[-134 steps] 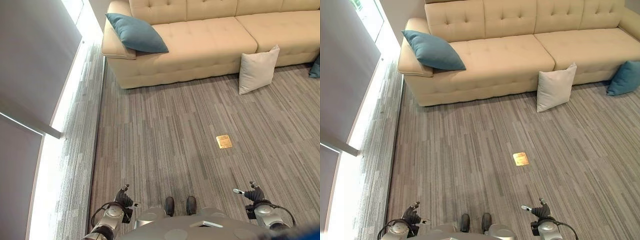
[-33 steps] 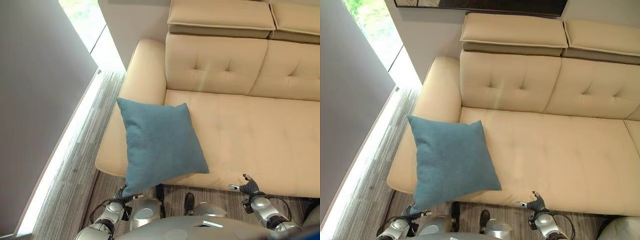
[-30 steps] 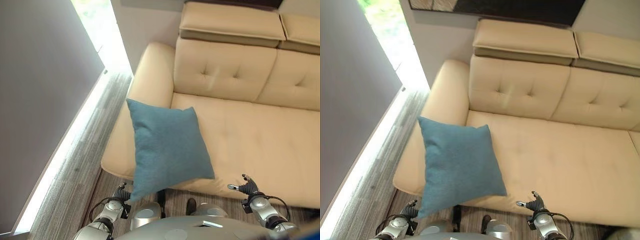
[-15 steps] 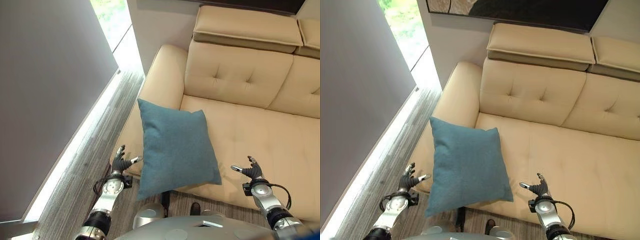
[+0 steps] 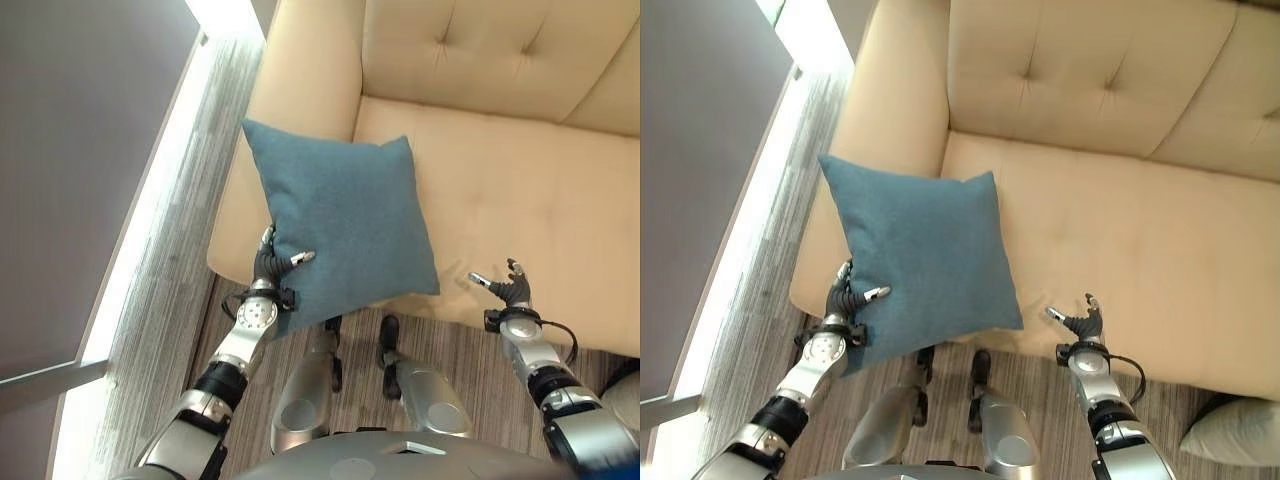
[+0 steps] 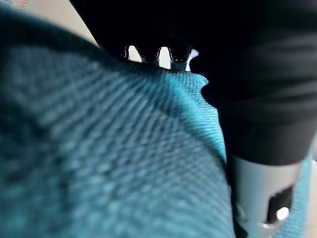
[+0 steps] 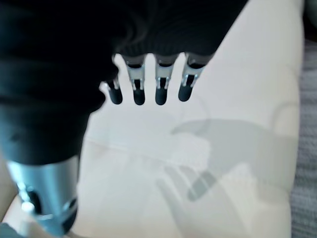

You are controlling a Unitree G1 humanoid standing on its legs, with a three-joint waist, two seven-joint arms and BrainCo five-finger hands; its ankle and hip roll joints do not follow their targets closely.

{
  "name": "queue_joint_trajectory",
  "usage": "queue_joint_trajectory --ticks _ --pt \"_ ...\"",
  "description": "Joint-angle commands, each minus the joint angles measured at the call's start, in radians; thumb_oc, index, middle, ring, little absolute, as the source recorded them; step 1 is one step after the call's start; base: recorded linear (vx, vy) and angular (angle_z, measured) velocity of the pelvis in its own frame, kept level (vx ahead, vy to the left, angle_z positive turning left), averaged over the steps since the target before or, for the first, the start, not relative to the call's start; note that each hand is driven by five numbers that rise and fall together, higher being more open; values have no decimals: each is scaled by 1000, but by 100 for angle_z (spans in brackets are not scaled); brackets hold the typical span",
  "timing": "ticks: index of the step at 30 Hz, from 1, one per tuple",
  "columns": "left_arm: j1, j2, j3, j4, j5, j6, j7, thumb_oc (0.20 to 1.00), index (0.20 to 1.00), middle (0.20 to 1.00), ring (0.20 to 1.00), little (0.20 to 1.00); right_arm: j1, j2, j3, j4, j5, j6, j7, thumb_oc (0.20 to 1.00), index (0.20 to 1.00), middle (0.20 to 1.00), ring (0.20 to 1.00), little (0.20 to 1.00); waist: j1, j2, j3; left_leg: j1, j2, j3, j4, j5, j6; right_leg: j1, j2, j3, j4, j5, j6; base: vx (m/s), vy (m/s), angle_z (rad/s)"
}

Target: Pick up all the scattered cushions and arrange them neatly on the sofa.

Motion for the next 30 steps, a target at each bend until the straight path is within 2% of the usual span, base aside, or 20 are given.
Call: queue_joint_trajectory --ticks 1,10,15,16,23,24,25,27,30 --pt "-60 -5 -43 57 76 -38 2 1000 1000 1000 1000 1000 -37 -33 26 -66 89 -81 -10 1000 1000 1000 1000 1000 -8 -56 -40 -16 -45 21 74 -172 17 -53 -89 48 -89 98 81 -52 -20 -2" --pt "-63 0 -52 88 68 -44 -14 1000 1000 1000 1000 1000 -136 -46 52 -98 154 -113 12 1000 1000 1000 1000 1000 9 -20 -15 -79 -47 21 77 -147 8 -131 -95 46 -66 101 80 -12 -4 -1" --pt "-68 10 -44 82 50 -53 -20 1000 1000 1000 1000 1000 -195 -47 78 -70 154 -108 22 1000 1000 1000 1000 1000 22 -3 -6 -112 -54 15 70 -132 2 -169 -97 44 -64 102 78 -8 -12 2" --pt "-84 19 -37 59 34 -65 -16 1000 1000 1000 1000 1000 -236 -54 98 -47 157 -105 30 1000 1000 1000 1000 1000 32 9 4 -133 -56 10 67 -122 -1 -194 -101 36 -58 102 79 -38 -20 12" --pt "-168 21 -37 -18 2 -98 7 1000 1000 1000 1000 1000 -343 -67 185 -23 78 -85 27 1000 1000 1000 1000 1000 49 29 28 -218 -61 2 79 -107 -7 -282 -109 28 -32 101 80 -47 -13 10" --pt "-181 19 -40 -30 1 -102 12 1000 1000 1000 1000 1000 -355 -63 198 -20 71 -84 29 1000 1000 1000 1000 1000 51 30 29 -228 -62 0 81 -106 -7 -291 -110 27 -31 102 80 46 -31 16" --pt "-217 19 -48 -80 -4 -114 21 1000 1000 1000 1000 1000 -395 -58 231 -13 53 -81 36 1000 1000 1000 1000 1000 58 39 33 -245 -60 -14 87 -129 -13 -314 -106 33 -15 71 84 54 -36 18" --pt "-242 12 -58 -103 -2 -120 33 1000 1000 1000 1000 1000 -405 -36 238 -18 64 -85 39 1000 1000 1000 1000 1000 60 40 35 -258 -62 -16 87 -127 -12 -325 -105 32 -15 70 84 27 -21 15" --pt "-295 -11 -76 -109 0 -126 61 1000 1000 1000 1000 1000 -425 28 251 -47 111 -110 45 1000 1000 1000 1000 1000 58 37 44 -282 -66 -15 83 -95 -8 -346 -108 22 -24 101 80 -93 9 7"
